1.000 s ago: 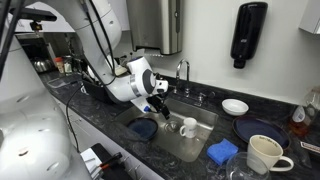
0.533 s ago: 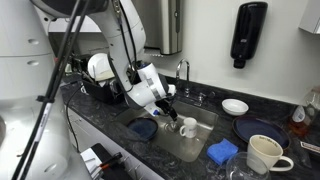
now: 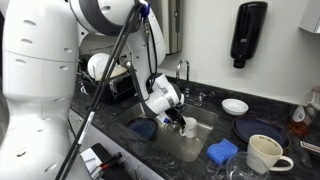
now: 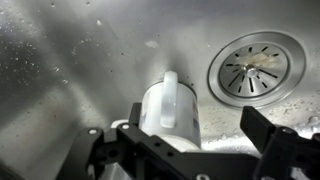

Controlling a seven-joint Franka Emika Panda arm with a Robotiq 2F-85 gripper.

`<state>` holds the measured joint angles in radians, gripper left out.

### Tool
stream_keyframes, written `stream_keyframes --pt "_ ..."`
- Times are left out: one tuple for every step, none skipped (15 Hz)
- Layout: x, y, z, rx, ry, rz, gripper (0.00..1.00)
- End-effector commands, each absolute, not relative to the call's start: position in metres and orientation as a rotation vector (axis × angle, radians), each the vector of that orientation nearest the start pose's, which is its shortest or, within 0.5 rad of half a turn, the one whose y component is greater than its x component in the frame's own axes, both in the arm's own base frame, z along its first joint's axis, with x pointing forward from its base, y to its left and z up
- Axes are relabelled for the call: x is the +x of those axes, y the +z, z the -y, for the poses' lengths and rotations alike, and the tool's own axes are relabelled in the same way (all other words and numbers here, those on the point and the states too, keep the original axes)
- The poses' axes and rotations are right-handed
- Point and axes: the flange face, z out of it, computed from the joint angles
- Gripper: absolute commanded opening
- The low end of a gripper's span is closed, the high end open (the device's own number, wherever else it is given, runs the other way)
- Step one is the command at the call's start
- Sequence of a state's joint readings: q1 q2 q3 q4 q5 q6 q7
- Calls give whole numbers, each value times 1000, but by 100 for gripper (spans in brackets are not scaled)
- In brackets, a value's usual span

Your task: Put the cup in the sink upright, then move it backwards

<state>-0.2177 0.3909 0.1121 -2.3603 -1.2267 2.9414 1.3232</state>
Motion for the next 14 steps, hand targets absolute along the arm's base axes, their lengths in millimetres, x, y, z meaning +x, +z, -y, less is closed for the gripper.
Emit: stream_keyframes --pt "505 149 -2 -3191 -523 -391 100" --pt "506 144 -2 -3182 -506 -388 100" --pt "505 136 -2 -3182 -469 -383 100" --pt "504 130 -1 -3182 -441 -377 100" --pt "502 126 -1 -3185 -413 -363 100" --pt "501 121 1 -3193 -388 -361 100" --pt "501 118 3 -3198 -370 -363 100" --pt "503 117 7 -3201 -366 -373 75" --pt "504 116 8 -3196 -363 -379 74" --pt "505 117 11 -3192 -371 -390 67" --pt "507 118 12 -3188 -379 -399 60" --pt "510 120 14 -3183 -392 -406 51" --pt "511 121 14 -3183 -400 -407 45" --pt "514 123 14 -3181 -415 -406 37"
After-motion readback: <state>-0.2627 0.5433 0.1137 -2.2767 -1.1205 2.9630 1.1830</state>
